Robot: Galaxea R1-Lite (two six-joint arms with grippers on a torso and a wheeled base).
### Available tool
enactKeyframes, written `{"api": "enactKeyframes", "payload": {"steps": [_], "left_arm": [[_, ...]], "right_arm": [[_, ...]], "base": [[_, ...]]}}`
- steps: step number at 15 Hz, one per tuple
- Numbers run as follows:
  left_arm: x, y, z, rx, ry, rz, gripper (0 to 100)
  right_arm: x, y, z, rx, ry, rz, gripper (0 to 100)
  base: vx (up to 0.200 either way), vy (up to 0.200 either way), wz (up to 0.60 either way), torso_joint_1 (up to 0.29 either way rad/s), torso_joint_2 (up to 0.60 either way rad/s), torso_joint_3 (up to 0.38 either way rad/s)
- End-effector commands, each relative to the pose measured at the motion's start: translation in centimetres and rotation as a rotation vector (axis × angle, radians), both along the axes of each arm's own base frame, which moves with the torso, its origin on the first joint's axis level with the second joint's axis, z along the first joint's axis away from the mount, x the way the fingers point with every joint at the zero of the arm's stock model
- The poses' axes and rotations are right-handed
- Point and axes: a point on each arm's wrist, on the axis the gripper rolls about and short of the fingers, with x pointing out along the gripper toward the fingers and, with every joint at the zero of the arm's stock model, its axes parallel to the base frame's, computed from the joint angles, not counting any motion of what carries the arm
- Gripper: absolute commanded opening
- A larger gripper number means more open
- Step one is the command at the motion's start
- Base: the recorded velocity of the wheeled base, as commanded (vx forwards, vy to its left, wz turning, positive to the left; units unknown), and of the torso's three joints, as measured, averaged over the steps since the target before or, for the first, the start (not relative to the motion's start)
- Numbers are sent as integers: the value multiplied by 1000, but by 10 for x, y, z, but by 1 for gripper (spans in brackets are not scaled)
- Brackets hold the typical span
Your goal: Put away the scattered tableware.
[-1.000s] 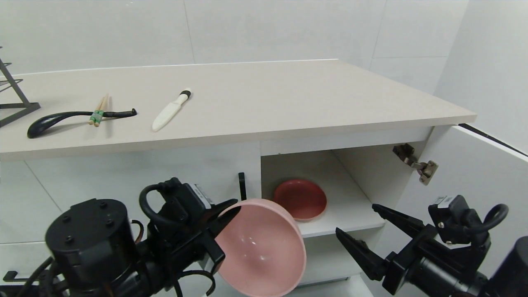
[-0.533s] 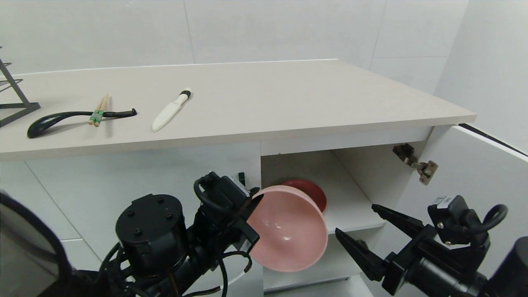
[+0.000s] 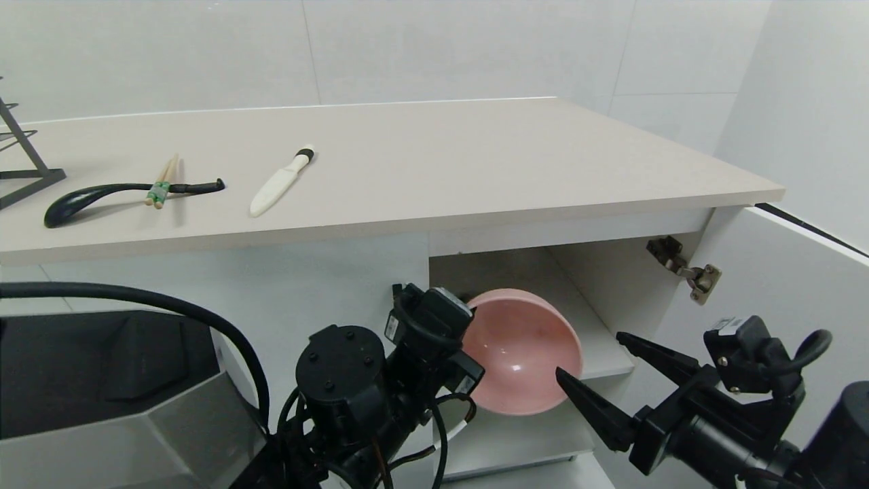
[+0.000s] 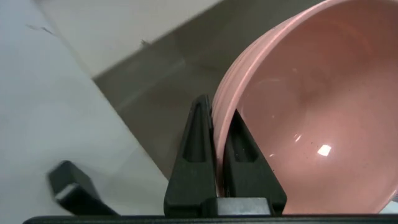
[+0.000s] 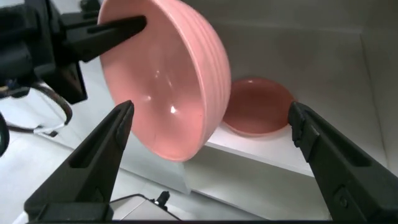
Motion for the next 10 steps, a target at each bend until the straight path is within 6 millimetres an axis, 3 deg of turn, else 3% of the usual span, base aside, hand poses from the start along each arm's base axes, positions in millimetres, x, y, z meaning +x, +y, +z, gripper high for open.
{"api": "enactKeyframes", "payload": {"steps": [1, 6, 7, 10], "left_arm": [[1, -2, -3, 18, -4, 50, 0], [-6, -8, -1, 55, -35, 146, 0], [-17, -20, 3, 29, -42, 111, 0], [-18, -33, 8, -11, -56, 79, 0]], "right_arm": [[3, -2, -1, -6, 2, -15, 100], [11, -4, -6, -22, 20, -53, 100], [13, -3, -8, -27, 28, -54, 100], [13, -3, -8, -25, 27, -57, 100]], "base": [[0, 0, 0, 0, 0, 0], [0, 0, 0, 0, 0, 0], [0, 0, 0, 0, 0, 0], [0, 0, 0, 0, 0, 0]]}}
